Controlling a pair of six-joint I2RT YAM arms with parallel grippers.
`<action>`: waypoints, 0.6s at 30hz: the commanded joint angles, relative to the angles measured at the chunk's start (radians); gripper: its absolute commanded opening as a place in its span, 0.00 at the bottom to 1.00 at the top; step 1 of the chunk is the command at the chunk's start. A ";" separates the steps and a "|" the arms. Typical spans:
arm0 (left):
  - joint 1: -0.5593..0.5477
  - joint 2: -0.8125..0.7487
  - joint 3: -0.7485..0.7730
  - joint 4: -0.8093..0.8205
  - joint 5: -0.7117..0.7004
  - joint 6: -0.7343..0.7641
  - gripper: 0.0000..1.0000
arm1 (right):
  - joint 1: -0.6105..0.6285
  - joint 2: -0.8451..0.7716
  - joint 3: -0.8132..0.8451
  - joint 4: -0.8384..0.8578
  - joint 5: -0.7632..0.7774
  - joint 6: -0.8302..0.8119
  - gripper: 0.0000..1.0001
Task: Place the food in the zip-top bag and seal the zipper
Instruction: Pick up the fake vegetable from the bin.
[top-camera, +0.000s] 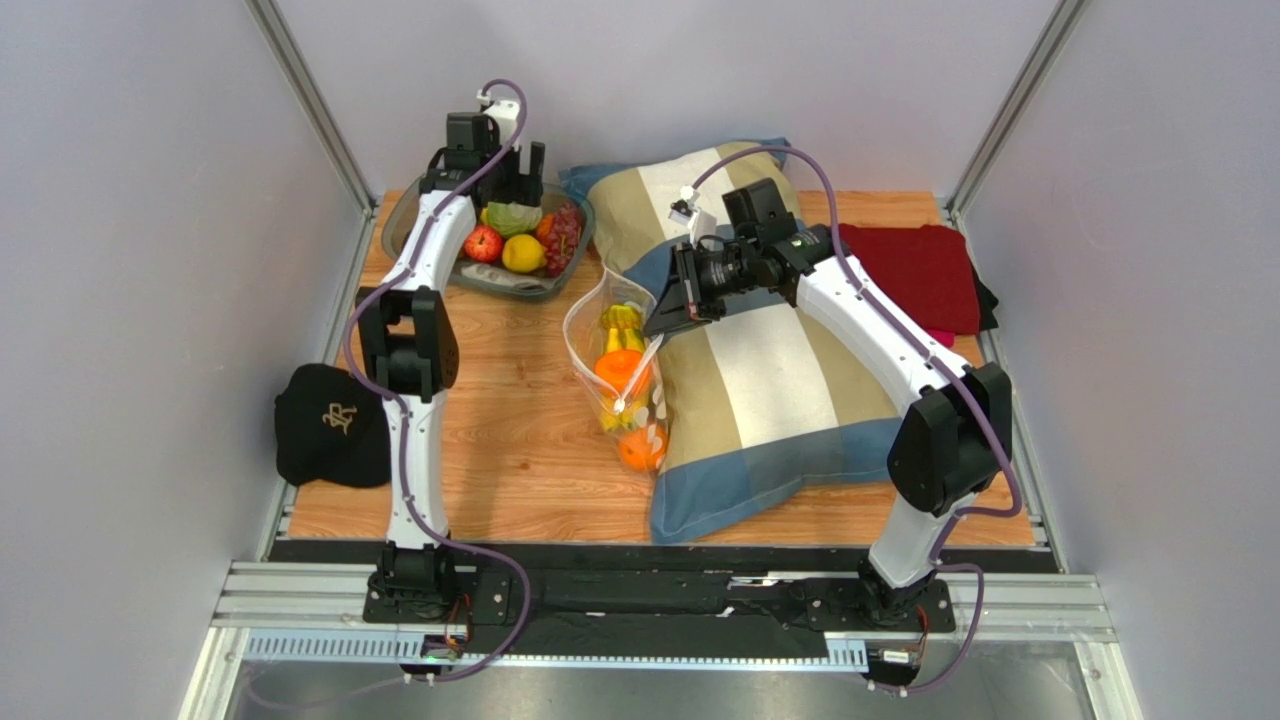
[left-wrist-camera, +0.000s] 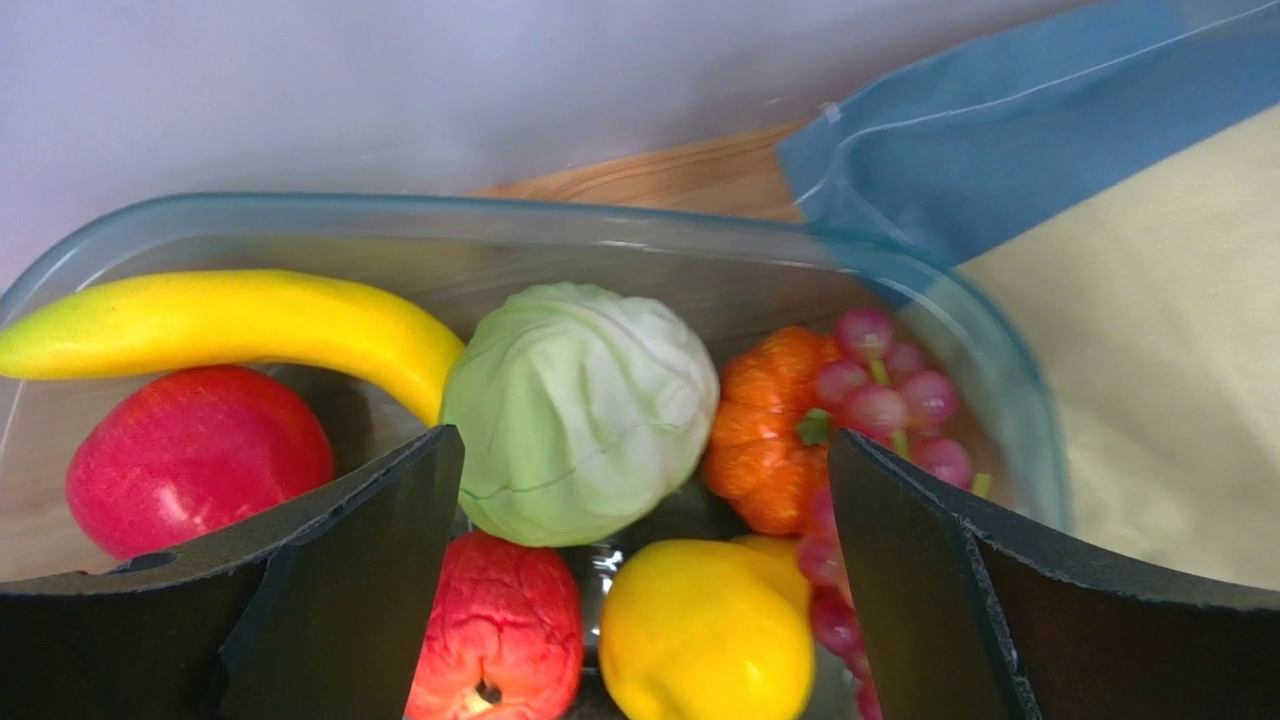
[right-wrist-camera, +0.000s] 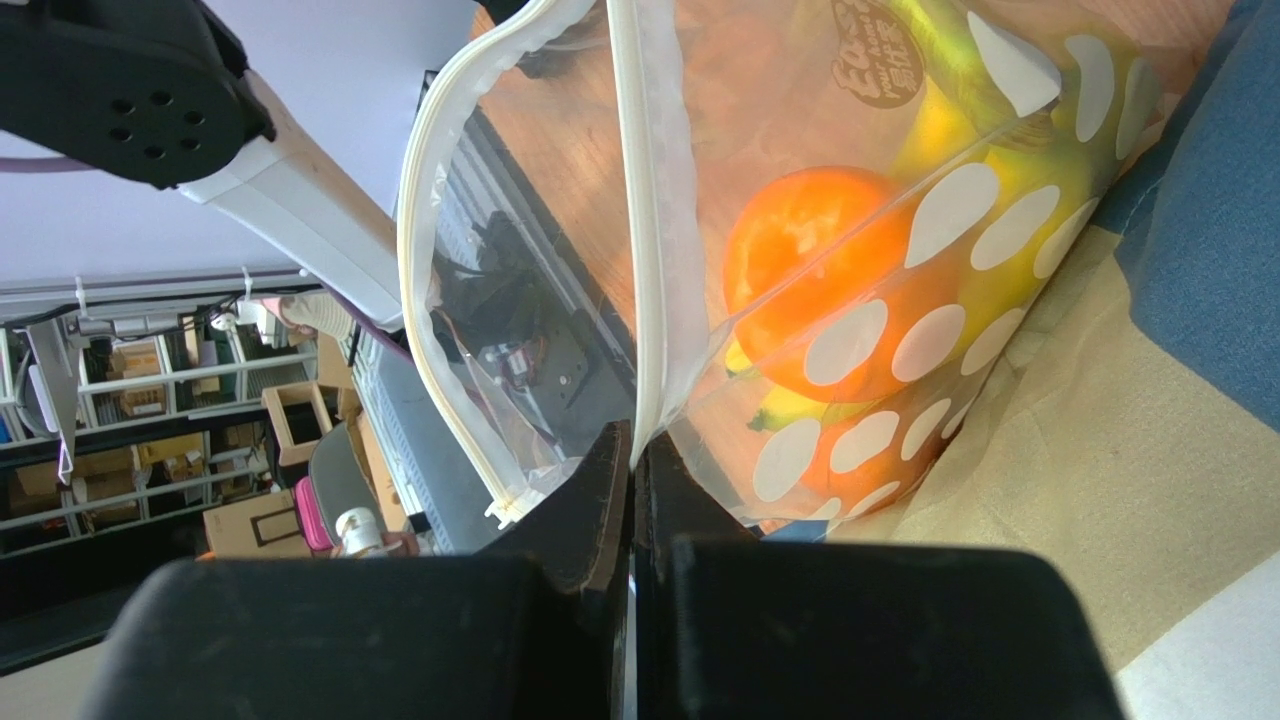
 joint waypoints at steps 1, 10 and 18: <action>0.007 0.036 0.053 0.071 -0.042 0.060 0.99 | -0.007 -0.020 0.029 0.037 -0.029 0.009 0.00; 0.017 0.132 0.080 0.045 -0.010 0.100 0.99 | -0.003 -0.006 0.030 0.040 -0.029 0.014 0.00; 0.020 0.191 0.151 -0.001 -0.004 0.113 0.81 | -0.004 0.003 0.036 0.042 -0.023 0.012 0.00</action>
